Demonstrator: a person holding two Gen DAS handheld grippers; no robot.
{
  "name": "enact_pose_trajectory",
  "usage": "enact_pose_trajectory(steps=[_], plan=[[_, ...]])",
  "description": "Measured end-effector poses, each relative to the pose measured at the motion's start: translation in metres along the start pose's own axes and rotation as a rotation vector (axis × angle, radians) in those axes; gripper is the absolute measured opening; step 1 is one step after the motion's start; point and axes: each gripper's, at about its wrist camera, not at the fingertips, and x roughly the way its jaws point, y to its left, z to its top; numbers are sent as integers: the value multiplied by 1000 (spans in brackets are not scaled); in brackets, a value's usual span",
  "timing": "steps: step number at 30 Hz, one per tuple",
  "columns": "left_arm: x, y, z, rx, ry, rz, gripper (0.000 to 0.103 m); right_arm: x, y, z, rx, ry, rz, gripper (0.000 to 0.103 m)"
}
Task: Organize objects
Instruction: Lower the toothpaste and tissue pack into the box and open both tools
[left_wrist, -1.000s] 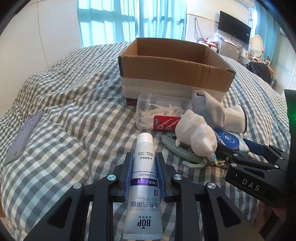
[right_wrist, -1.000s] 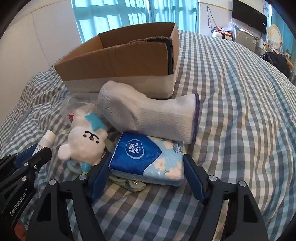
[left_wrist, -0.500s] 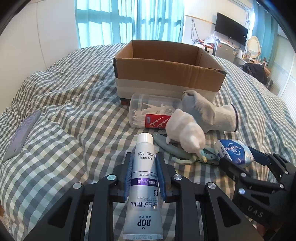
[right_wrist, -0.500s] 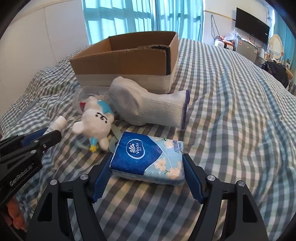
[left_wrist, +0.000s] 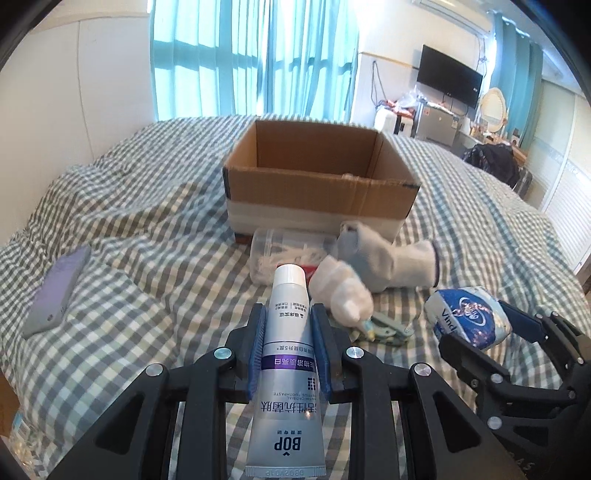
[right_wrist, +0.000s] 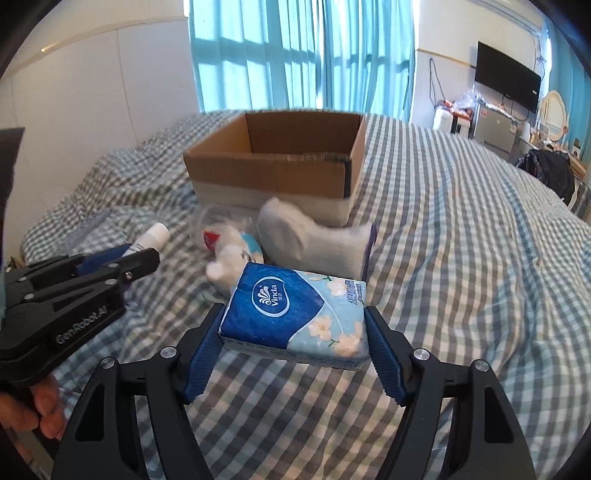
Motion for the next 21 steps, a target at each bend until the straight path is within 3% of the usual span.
enact_pose_trajectory(steps=[10, 21], plan=[[-19, -8, 49, 45, -111, -24, 25, -35, 6, 47, -69, -117, -4, 73], [-5, -16, 121, 62, -187, -50, 25, -35, 0, 124, -118, -214, 7, 72]])
